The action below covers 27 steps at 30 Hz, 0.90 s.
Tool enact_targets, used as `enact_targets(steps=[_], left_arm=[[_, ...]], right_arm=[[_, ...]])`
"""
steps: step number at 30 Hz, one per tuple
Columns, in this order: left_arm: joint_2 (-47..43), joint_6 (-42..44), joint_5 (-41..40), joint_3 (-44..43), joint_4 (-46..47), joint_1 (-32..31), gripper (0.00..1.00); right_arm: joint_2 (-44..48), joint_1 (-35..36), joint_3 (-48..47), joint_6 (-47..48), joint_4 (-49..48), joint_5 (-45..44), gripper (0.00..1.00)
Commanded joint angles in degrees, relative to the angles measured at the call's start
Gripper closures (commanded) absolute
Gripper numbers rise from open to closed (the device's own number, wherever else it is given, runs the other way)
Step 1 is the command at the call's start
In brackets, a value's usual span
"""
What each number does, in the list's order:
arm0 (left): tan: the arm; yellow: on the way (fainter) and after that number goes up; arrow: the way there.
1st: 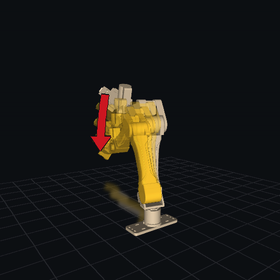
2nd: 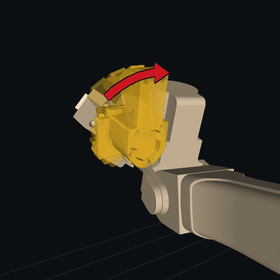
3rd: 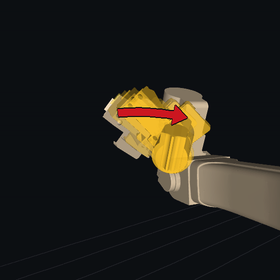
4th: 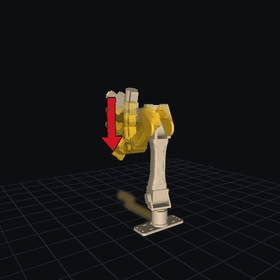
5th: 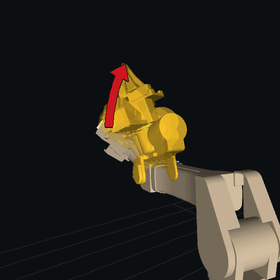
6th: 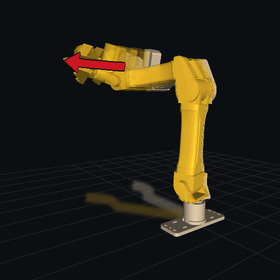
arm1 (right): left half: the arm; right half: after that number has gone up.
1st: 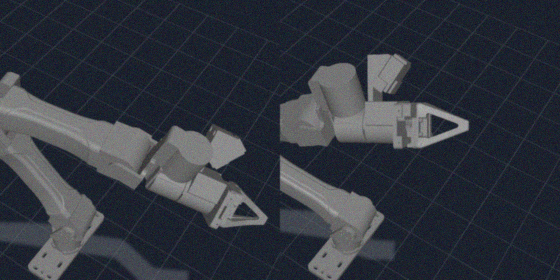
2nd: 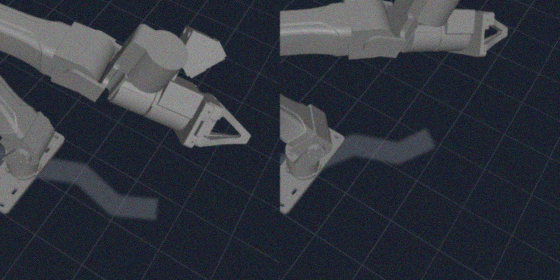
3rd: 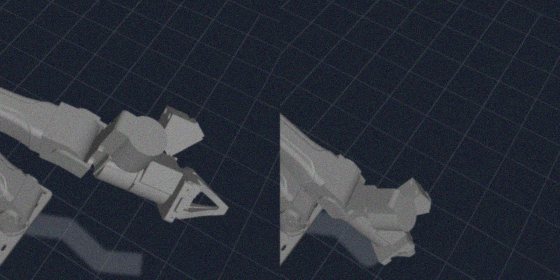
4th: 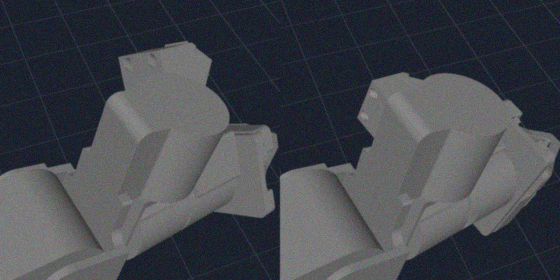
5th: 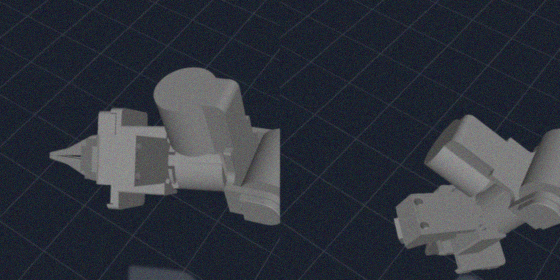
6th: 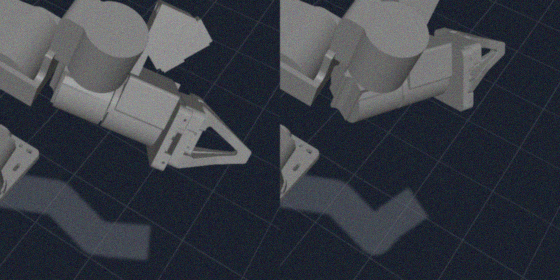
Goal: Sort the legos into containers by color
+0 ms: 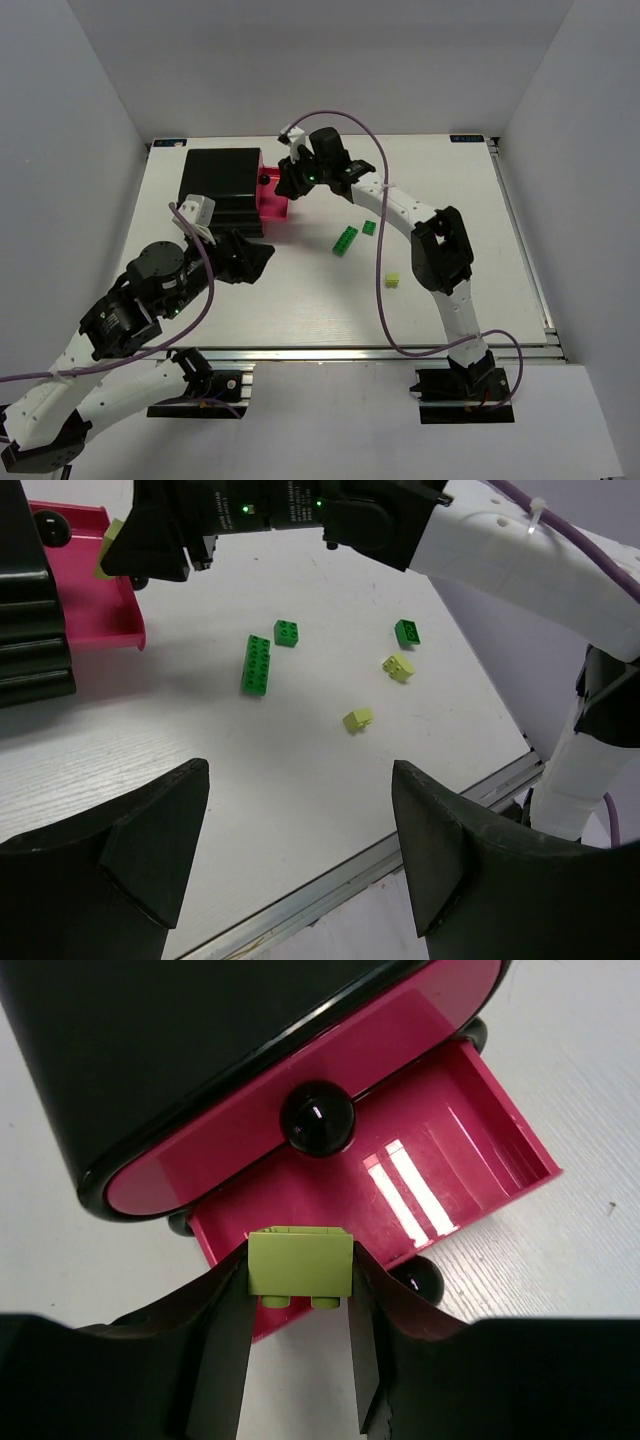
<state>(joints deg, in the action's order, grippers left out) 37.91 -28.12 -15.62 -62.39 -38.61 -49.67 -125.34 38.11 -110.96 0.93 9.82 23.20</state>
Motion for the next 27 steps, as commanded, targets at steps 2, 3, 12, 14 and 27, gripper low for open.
enact_targets(steps=[2, 3, 12, 14, 27], left_arm=[[0.15, -2.11, 1.11, 0.86, -2.61, -0.08, 0.16], [-0.12, -2.29, 1.29, 1.56, -2.61, -0.08, 0.16], [-0.82, -3.17, 5.15, 6.66, 2.48, -0.08, 0.17], [0.32, -3.00, 6.38, 7.89, 4.15, -0.08, 0.21], [26.30, -8.96, 22.64, 15.65, 32.28, -1.22, 0.81]], right_arm=[[-3.15, 1.35, -5.23, 2.50, 0.72, -3.77, 0.96], [-3.59, 1.53, -5.58, 2.85, 0.98, -3.95, 0.87], [-0.97, 1.18, -5.15, 3.11, 2.04, -3.78, 0.34], [2.37, 1.18, -4.36, 3.03, 2.56, -3.34, 0.33], [36.53, -25.24, 28.84, -4.45, 14.08, 5.22, 1.00]])
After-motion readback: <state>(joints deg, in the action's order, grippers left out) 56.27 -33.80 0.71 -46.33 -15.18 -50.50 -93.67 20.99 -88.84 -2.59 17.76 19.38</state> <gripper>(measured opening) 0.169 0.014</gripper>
